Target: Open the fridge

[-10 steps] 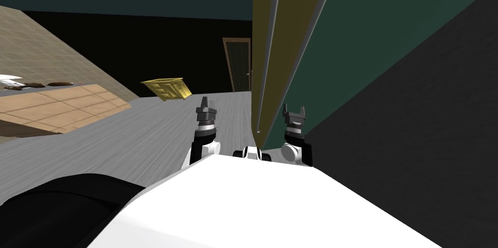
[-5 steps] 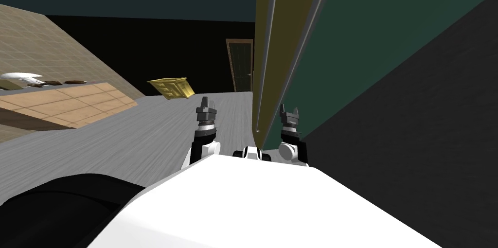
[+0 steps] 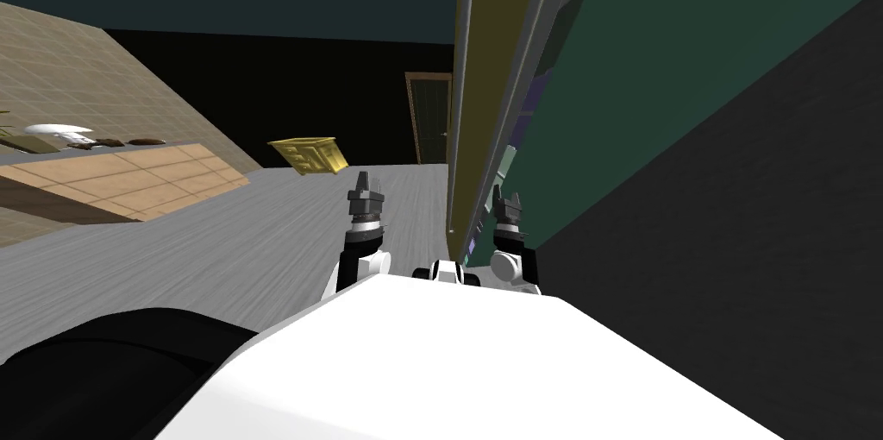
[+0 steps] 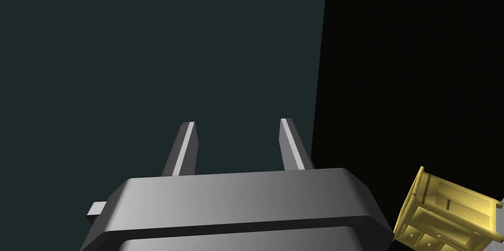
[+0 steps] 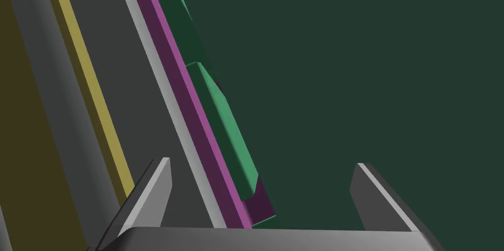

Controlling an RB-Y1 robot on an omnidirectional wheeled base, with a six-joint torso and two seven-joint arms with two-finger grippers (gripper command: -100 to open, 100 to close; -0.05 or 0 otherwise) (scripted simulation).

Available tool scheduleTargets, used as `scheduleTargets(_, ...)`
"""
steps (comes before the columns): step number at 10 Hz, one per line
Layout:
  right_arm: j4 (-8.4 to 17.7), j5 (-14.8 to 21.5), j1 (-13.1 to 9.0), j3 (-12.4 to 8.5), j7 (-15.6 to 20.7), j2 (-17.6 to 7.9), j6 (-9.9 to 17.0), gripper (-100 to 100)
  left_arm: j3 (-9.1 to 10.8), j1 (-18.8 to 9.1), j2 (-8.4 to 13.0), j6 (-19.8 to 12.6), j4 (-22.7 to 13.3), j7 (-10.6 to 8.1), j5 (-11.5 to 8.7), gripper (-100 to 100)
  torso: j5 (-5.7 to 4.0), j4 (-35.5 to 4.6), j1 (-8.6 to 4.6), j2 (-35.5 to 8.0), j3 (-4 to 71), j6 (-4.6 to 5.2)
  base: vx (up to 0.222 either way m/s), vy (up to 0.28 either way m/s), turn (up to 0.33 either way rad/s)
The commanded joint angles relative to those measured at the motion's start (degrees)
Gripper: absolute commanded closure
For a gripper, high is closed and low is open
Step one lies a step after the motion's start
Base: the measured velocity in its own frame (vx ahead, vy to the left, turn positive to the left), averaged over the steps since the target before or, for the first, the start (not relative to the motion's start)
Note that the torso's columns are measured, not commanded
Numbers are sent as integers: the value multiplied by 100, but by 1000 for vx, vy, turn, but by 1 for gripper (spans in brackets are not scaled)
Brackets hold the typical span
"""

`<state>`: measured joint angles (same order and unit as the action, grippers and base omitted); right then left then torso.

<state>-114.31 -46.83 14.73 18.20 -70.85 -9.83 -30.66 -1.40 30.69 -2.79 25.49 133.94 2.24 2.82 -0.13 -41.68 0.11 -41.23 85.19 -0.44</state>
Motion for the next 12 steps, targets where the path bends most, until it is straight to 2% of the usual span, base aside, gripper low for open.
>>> scheduleTargets(1, 179, -229, -47, 159, -378, -1, 60, -100, 0, 0, 0, 0, 0, 0, 0, 0, -1, 11, 11, 16, 8, -16, -24, -5, 39)
scheduleTargets(2, 287, -417, -111, 258, -593, -6, 63, -100, 0, 0, 0, 0, 0, 0, 0, 0, 2, 12, 17, 24, 14, -13, -25, -2, 41)
scheduleTargets(3, 287, -417, -111, 258, -653, -6, 63, -100, 0, 0, 0, 0, 0, 0, 0, 0, 0, 21, 25, 36, 20, -29, -19, -2, 33)
scheduleTargets(4, 392, -599, -173, 354, -870, -16, 65, -100, 0, 0, 0, 0, 0, 0, 0, 0, 3, 20, 33, 42, 25, -30, -17, -2, 27)
scheduleTargets(5, 392, -599, -173, 354, -920, -16, 65, -100, 0, 0, 0, 0, 0, 0, 0, 0, 4, 21, 40, 42, 25, -37, -13, 0, 16)
scheduleTargets(6, 493, -774, -233, 446, -1107, -30, 68, -100, 0, 0, 0, 0, 0, 0, 0, 0, 4, 28, 48, 54, 30, -48, -17, -1, 51)
scheduleTargets(7, 493, -774, -233, 446, -1177, -30, 68, -100, 0, 0, 0, 0, 0, 0, 0, 0, 5, 33, 58, 66, 38, -60, -20, -7, 36)
scheduleTargets(10, 681, -1103, -344, 619, -1618, -68, 73, -100, 0, 0, 0, 0, 0, 0, 0, 0, 5, 43, 70, 88, 50, -69, -20, -1, 29)
scheduleTargets(12, 681, -1103, -344, 619, -1659, -68, 73, -100, 0, 0, 0, 0, 0, 0, 0, 0, 3, 56, 77, 113, 66, -79, -14, 1, 20)
